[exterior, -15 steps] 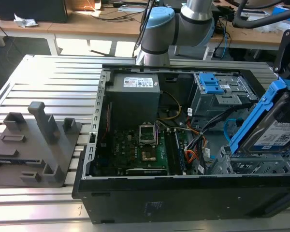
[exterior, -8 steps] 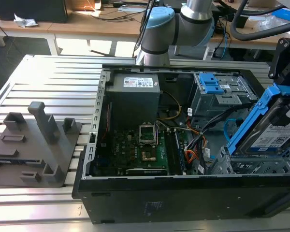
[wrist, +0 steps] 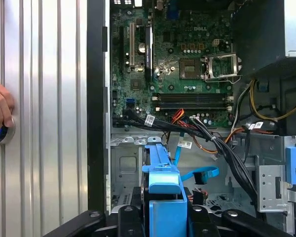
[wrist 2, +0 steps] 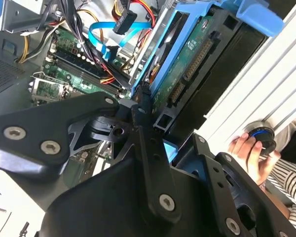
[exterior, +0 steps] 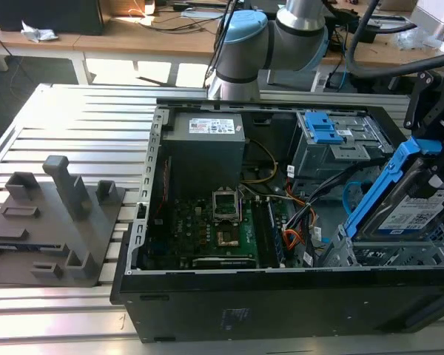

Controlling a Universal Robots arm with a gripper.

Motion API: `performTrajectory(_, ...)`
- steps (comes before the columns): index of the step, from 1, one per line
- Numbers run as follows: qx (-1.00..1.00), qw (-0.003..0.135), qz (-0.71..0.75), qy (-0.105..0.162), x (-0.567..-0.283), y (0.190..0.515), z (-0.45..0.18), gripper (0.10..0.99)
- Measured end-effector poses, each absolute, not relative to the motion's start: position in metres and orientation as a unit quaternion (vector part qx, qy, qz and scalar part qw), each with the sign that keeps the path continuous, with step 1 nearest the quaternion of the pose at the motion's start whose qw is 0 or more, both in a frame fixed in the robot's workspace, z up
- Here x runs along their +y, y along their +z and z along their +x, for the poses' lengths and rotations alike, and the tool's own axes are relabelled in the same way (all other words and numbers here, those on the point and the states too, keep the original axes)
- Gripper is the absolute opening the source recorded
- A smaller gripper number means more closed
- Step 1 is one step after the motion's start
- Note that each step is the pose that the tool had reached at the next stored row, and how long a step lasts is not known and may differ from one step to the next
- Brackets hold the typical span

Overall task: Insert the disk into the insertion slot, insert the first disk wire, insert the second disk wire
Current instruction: 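Insert the disk into the insertion slot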

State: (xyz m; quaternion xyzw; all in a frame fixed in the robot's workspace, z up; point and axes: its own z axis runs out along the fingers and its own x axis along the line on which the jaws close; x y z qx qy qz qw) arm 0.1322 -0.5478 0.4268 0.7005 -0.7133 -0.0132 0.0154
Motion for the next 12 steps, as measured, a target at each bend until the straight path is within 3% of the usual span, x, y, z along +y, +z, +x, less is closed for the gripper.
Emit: performTrajectory(12, -0.713, 0.015, 0.701, -0.013, -0.548, 0.396, 0.132, 0.365)
